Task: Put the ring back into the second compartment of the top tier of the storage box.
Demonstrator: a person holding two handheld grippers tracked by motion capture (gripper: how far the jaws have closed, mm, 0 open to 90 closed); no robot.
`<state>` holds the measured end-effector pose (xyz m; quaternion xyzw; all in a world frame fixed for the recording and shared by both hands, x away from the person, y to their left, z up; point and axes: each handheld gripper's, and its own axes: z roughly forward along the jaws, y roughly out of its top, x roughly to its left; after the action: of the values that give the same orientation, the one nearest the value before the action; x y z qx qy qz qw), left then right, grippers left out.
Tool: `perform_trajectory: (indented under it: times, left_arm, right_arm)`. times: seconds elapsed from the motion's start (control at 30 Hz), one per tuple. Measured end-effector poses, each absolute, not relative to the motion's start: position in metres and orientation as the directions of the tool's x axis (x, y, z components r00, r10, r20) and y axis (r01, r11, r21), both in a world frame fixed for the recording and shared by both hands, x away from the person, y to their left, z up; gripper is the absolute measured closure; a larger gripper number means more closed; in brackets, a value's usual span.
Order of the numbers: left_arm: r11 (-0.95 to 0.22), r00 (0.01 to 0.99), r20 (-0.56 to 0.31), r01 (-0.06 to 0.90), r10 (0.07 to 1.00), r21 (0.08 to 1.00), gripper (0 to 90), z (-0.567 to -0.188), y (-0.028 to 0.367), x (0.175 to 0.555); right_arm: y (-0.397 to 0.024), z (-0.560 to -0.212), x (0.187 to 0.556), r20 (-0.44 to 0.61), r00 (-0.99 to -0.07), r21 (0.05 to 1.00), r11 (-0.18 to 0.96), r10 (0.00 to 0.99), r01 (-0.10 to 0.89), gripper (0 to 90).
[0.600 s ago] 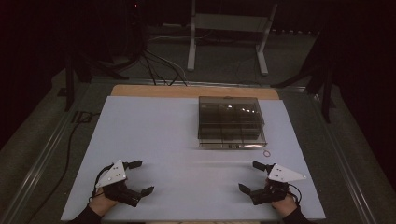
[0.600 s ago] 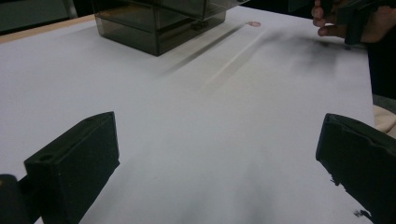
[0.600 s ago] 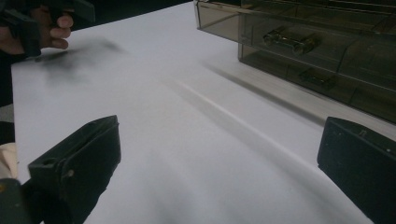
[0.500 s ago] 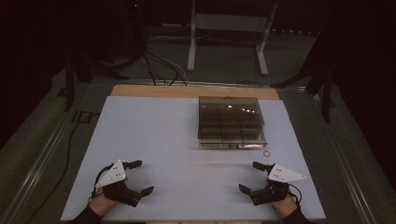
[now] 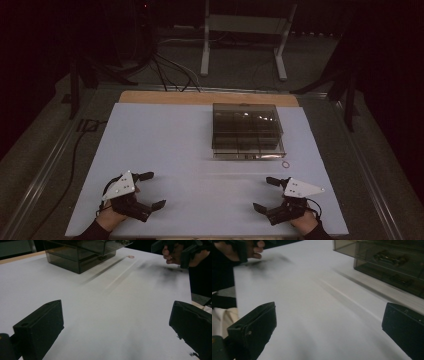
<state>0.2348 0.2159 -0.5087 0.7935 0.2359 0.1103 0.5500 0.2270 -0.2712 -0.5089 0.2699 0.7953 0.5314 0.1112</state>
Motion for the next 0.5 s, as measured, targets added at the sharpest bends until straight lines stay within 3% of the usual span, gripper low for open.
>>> perform_trajectory:
  times: [0.5]
  left_arm:
    - [-0.264,0.859,-0.083,0.246,0.506,0.933,0.6,-0.506,0.219,0.233]
  right_arm:
    - [-0.265,-0.49,0.223,0.096,-0.848,0.916,0.287,0.521,0.28,0.0]
